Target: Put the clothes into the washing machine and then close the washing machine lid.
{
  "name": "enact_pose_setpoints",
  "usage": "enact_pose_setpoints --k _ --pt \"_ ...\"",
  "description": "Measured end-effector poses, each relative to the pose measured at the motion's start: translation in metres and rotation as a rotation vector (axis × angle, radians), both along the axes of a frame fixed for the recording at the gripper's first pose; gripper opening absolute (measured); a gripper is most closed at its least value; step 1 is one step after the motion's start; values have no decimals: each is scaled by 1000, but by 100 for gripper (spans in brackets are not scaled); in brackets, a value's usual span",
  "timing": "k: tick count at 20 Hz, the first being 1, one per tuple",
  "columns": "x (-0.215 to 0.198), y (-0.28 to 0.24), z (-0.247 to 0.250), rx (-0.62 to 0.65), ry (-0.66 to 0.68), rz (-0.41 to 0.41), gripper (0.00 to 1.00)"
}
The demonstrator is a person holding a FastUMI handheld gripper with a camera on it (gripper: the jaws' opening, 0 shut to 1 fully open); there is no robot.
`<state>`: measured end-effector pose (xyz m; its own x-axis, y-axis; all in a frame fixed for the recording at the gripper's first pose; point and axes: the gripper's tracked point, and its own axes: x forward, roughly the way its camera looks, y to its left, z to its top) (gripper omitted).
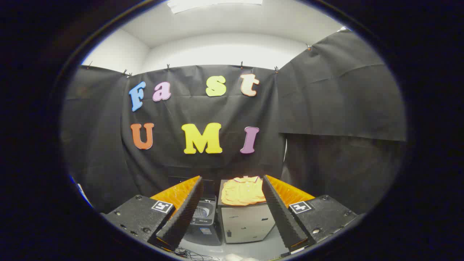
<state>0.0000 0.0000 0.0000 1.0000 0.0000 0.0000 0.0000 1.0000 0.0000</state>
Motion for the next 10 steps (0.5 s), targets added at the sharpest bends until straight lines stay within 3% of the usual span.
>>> enact_pose_setpoints --k 10 --pt "-3 8 -2 -7 24 15 100"
